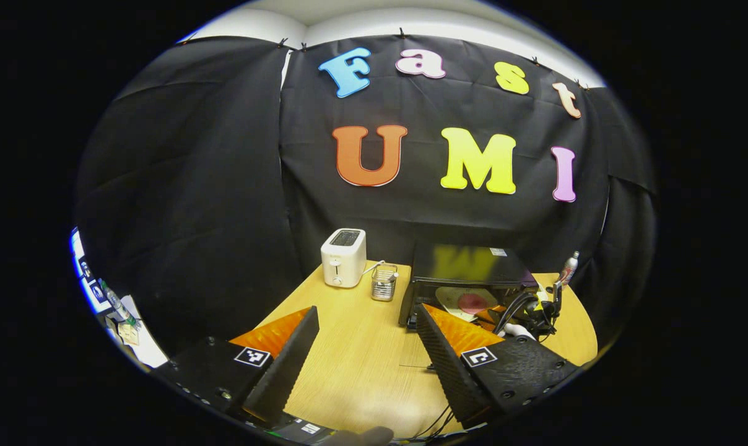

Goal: Open the electric oven with the left hand, put the food in, and close the electric oven.

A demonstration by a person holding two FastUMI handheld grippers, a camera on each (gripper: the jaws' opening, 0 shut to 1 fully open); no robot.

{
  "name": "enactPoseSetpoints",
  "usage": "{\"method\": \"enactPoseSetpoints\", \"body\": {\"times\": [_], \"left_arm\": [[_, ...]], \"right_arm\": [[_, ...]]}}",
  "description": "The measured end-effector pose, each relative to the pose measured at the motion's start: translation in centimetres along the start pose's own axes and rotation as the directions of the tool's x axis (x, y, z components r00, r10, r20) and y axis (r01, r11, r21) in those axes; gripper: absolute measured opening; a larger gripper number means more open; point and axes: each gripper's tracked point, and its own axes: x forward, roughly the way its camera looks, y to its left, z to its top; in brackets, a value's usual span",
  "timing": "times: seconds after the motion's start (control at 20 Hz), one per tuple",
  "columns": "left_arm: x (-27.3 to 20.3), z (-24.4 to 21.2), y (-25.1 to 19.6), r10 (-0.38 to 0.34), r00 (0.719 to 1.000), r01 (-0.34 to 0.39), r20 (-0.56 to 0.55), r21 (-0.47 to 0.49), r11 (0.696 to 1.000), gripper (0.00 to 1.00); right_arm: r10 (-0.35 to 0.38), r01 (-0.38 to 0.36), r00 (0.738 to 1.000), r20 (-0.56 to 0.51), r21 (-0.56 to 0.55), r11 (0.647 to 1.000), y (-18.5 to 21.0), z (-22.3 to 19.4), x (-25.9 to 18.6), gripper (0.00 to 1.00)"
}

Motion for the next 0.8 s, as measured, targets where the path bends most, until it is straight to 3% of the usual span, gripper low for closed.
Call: {"method": "enactPoseSetpoints", "body": {"times": [0.15, 0.2, 0.25, 0.35, 0.5, 0.55, 0.65, 0.7, 0.75, 0.8], "left_arm": [[0.4, 0.3, -0.2, -0.008, 1.000, 0.008, 0.002, -0.006, 1.000, 0.96], [0.6, 0.4, -0.3, -0.009, 1.000, 0.009, 0.008, 0.000, 1.000, 0.96], [0.8, 0.4, -0.4, -0.012, 1.000, 0.012, 0.009, -0.005, 1.000, 0.96], [1.0, 0.5, -0.7, -0.023, 1.000, 0.024, 0.015, -0.024, 0.999, 0.96], [1.4, 0.3, -0.7, -0.027, 0.999, 0.027, 0.023, -0.031, 0.999, 0.96], [1.5, 0.2, -0.7, -0.030, 0.999, 0.031, 0.028, -0.030, 0.999, 0.96], [1.6, 0.0, -0.6, -0.028, 0.999, 0.029, 0.038, -0.020, 0.999, 0.96], [1.6, 0.0, -0.4, -0.027, 0.999, 0.027, 0.047, -0.013, 1.000, 0.96], [1.5, 0.0, -0.4, -0.031, 0.998, 0.031, 0.056, -0.007, 0.999, 0.96], [1.7, -0.1, -0.5, -0.032, 0.998, 0.033, 0.061, -0.001, 0.999, 0.96]], "right_arm": [[0.060, -0.060, 0.997, -0.039, -0.009, 0.998, 1.1, -0.4, 0.1, 0.06], [0.080, -0.081, 0.995, -0.060, -0.014, 0.997, 1.5, -0.6, -0.4, 0.13], [0.063, -0.066, 0.994, -0.087, -0.034, 0.997, 1.2, -0.9, 0.1, 0.03], [0.054, -0.060, 0.994, -0.094, -0.065, 0.996, 1.0, -0.6, -0.5, 0.30], [0.021, -0.037, 0.995, -0.094, -0.174, 0.984, 0.9, -0.1, -2.5, 0.51], [0.009, -0.029, 0.996, -0.094, -0.221, 0.975, 0.8, 0.1, -3.5, 0.53], [-0.005, -0.019, 0.997, -0.077, -0.304, 0.952, 0.9, 1.0, -5.5, 0.82], [-0.014, -0.008, 0.998, -0.059, -0.349, 0.937, 0.9, 1.7, -6.5, 0.89], [-0.013, -0.005, 0.999, -0.042, -0.391, 0.920, 1.3, 2.2, -8.0, 0.85], [-0.014, 0.002, 1.000, -0.025, -0.427, 0.904, 1.5, 2.9, -9.4, 0.87]]}}
